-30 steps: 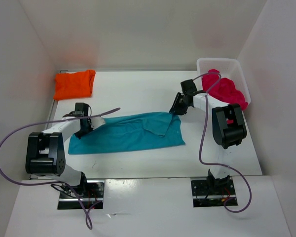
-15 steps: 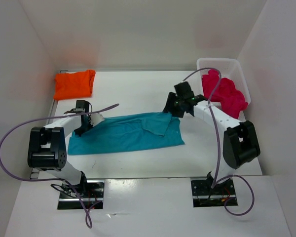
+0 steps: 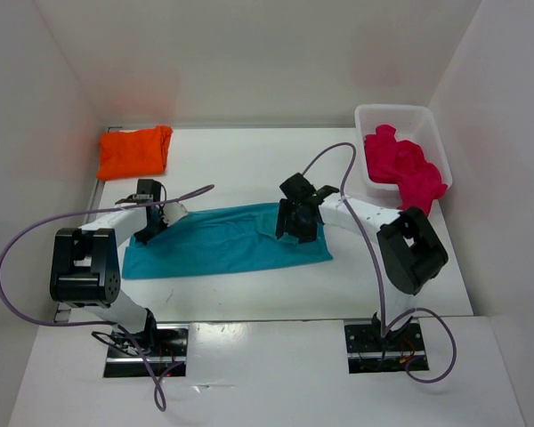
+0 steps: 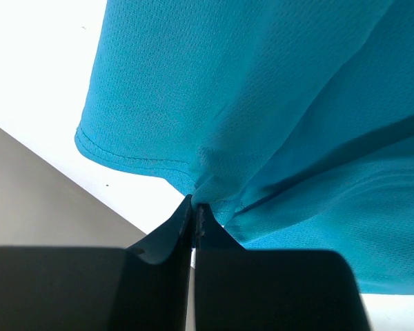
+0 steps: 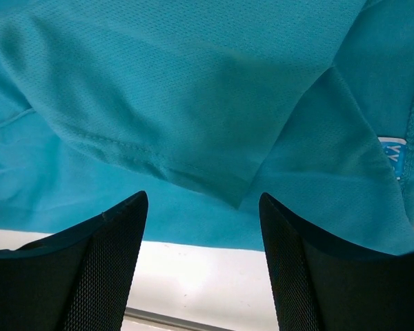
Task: Fold and stack the t-shirts
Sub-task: Fold the other side of the tshirt into a rectangle
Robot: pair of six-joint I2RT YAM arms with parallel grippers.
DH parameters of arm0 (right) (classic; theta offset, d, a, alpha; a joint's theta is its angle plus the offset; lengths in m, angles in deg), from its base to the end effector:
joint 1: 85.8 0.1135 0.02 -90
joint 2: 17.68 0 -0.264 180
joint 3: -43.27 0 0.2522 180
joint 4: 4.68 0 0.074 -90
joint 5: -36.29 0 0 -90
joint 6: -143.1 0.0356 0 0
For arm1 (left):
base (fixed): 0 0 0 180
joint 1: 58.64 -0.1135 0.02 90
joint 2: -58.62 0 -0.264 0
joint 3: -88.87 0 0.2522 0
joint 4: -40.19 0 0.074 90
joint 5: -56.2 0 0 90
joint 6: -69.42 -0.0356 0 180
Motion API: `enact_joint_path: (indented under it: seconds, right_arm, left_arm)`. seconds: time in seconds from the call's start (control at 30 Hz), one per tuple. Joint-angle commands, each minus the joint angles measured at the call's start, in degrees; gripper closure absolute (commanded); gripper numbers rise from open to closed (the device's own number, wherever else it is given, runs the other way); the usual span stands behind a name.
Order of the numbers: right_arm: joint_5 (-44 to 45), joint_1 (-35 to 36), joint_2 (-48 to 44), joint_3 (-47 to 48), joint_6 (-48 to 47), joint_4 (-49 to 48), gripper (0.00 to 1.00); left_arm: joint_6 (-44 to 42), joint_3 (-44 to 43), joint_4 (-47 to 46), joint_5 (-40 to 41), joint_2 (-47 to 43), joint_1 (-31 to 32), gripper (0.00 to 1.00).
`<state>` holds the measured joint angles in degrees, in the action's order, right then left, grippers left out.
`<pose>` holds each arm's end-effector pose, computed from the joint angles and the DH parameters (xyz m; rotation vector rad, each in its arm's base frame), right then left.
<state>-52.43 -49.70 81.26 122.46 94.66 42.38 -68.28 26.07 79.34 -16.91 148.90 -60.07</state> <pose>0.2764 0.2006 0.1883 0.1394 2.7898 0.3350 0.2876 0.0175 0.1619 1.0308 2.6334 0.6247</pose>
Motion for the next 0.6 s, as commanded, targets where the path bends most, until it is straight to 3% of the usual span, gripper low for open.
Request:
enact_joint_path:
  seconds: [0.0,0.2,0.4,0.57]
  right_arm:
    - [2.4,0.5,1.8,-0.1,1.0,0.6,0.29]
    - [2.4,0.5,5.3,2.0,0.5,0.1,0.29]
    - [3.6,0.5,5.3,1.4,1.1,-0.6,0.49]
    - [5.4,0.5,4.8,2.9,1.1,0.1,0.55]
  left_arm:
    - [0.9,-1.5,0.5,0.4,0.5,0.2,0.98]
    - [0.9,-1.5,0.5,0.4,1.0,0.2,0.98]
    - [1.4,-1.5,1.1,-0.1,1.0,0.2,0.98]
    - [1.4,-1.5,1.1,-0.1,1.0,0.2,0.98]
